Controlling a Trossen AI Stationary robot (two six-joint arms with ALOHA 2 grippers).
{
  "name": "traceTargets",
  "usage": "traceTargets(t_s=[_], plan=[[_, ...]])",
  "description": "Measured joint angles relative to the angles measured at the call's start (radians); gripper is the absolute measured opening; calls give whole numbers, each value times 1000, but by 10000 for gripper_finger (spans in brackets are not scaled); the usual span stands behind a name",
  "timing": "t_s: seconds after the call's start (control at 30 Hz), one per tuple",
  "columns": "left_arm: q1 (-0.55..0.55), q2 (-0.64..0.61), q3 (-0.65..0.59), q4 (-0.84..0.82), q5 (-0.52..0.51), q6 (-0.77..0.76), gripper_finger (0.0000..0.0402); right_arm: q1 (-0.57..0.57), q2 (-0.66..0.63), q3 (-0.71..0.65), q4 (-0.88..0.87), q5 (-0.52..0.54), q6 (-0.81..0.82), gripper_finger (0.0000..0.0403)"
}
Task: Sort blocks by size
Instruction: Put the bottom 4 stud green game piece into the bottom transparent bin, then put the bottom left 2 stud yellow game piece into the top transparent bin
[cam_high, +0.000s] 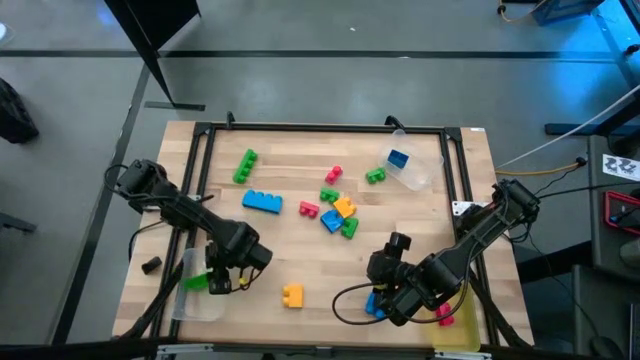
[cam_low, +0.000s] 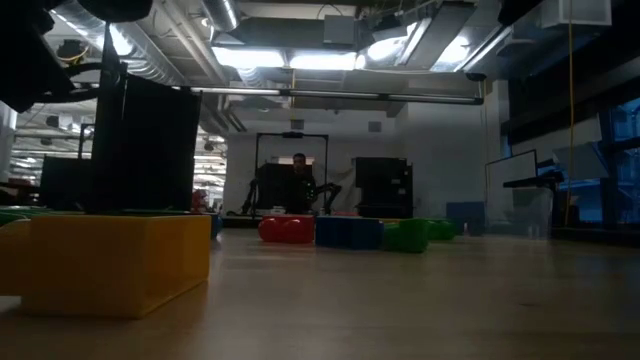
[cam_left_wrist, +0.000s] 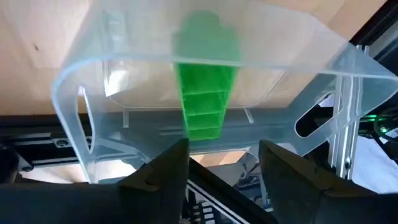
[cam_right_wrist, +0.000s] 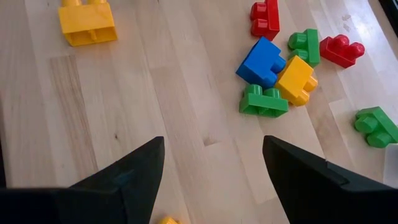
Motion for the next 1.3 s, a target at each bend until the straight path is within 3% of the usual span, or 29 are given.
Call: traceTargets(t_s=[0.27, 0.4, 0.53, 0.73, 0.97, 1.3], plan=[[42, 0, 11, -110, 57, 29, 197, 0, 0, 0, -1, 0, 0, 273], [74, 0, 63, -195, 55, 68, 197, 0, 0, 0, -1, 0, 0, 273], [100, 0, 140, -161, 30, 79, 197, 0, 0, 0, -1, 0, 0, 273], [122, 0, 222, 108, -76, 16, 198, 0, 0, 0, -1, 0, 0, 273], [99, 0, 191, 484, -226, 48, 198, 0, 0, 0, 0, 0, 0, 273], [47, 5, 71, 711, -418, 72, 198, 0, 0, 0, 0, 0, 0, 273]])
